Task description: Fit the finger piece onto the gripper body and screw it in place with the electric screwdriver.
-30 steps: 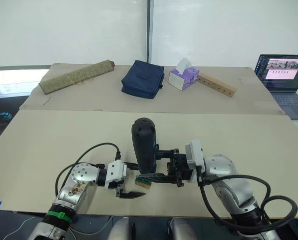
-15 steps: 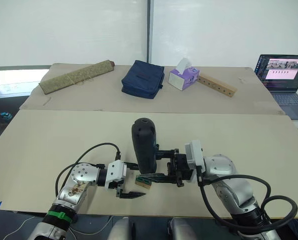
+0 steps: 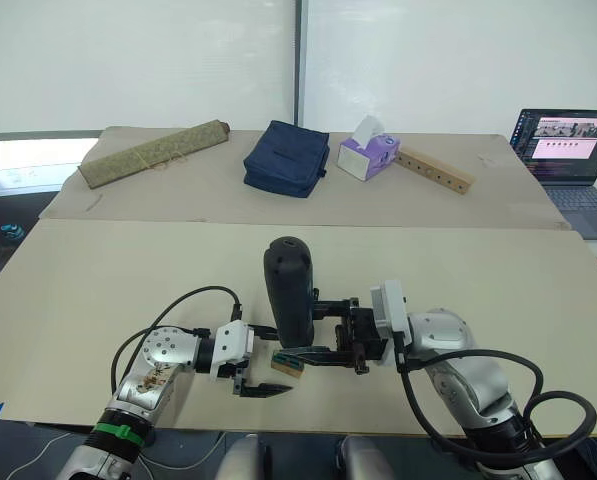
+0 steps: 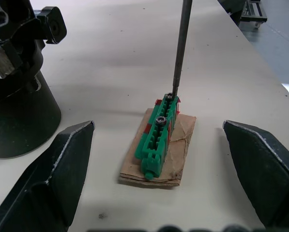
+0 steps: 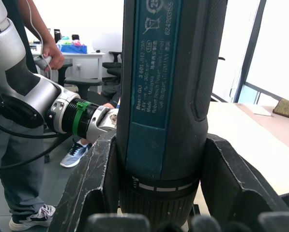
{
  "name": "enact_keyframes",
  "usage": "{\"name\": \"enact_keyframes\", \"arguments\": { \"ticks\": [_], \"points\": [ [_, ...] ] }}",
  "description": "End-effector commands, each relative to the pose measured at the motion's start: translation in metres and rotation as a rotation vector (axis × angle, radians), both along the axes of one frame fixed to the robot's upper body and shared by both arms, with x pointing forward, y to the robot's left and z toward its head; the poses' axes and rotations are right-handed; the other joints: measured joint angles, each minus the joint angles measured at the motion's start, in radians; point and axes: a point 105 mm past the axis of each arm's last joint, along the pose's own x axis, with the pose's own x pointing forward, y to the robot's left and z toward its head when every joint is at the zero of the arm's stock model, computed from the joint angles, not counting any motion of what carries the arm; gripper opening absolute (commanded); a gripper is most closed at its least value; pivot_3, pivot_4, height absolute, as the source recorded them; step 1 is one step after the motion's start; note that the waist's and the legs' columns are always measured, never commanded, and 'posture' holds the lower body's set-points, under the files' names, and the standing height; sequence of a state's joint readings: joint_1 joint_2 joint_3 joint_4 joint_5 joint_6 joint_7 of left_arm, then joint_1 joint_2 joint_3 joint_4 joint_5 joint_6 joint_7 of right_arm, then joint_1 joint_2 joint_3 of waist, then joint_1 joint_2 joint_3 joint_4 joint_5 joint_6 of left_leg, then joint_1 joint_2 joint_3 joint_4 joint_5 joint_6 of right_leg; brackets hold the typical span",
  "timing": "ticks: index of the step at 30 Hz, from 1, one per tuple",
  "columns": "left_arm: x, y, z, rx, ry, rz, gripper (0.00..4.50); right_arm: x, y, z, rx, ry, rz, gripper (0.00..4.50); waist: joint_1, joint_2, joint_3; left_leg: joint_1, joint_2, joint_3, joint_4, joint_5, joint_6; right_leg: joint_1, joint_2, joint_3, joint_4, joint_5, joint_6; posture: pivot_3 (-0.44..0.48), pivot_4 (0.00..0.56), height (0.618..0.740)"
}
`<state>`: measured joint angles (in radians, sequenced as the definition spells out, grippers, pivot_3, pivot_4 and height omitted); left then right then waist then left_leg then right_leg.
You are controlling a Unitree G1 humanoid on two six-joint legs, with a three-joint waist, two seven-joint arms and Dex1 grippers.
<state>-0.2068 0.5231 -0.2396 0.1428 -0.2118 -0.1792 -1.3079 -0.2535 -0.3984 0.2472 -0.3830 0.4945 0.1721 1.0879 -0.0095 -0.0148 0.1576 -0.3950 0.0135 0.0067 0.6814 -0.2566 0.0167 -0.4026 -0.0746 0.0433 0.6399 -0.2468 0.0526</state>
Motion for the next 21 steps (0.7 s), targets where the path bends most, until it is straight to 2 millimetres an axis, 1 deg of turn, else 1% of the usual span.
{"name": "enact_keyframes", "arguments": {
  "ticks": [1, 8, 21],
  "points": [
    [-0.0119, -0.0071, -0.0134, 0.022, 0.063, -0.035, 4.5, -0.004, -0.0017, 0.0147, 0.045, -0.047, 0.015, 1.92, 0.0, 0.0, 0.0, 0.0, 0.0, 0.0, 0.0, 0.0, 0.0, 0.0, 0.0, 0.0, 0.0, 0.0, 0.0, 0.0, 0.15, 0.74],
    [-0.0112, -0.0087, -0.0114, 0.022, 0.064, -0.038, 4.5, -0.0049, -0.003, 0.0154, 0.047, -0.047, 0.019, 1.92, 0.0, 0.0, 0.0, 0.0, 0.0, 0.0, 0.0, 0.0, 0.0, 0.0, 0.0, 0.0, 0.0, 0.0, 0.0, 0.0, 0.15, 0.74],
    [-0.011, -0.006, -0.0155, 0.028, 0.069, -0.035, 4.5, -0.0053, -0.0034, 0.0179, 0.061, -0.046, 0.024, 1.92, 0.0, 0.0, 0.0, 0.0, 0.0, 0.0, 0.0, 0.0, 0.0, 0.0, 0.0, 0.0, 0.0, 0.0, 0.0, 0.0, 0.15, 0.74]
  ]
}}
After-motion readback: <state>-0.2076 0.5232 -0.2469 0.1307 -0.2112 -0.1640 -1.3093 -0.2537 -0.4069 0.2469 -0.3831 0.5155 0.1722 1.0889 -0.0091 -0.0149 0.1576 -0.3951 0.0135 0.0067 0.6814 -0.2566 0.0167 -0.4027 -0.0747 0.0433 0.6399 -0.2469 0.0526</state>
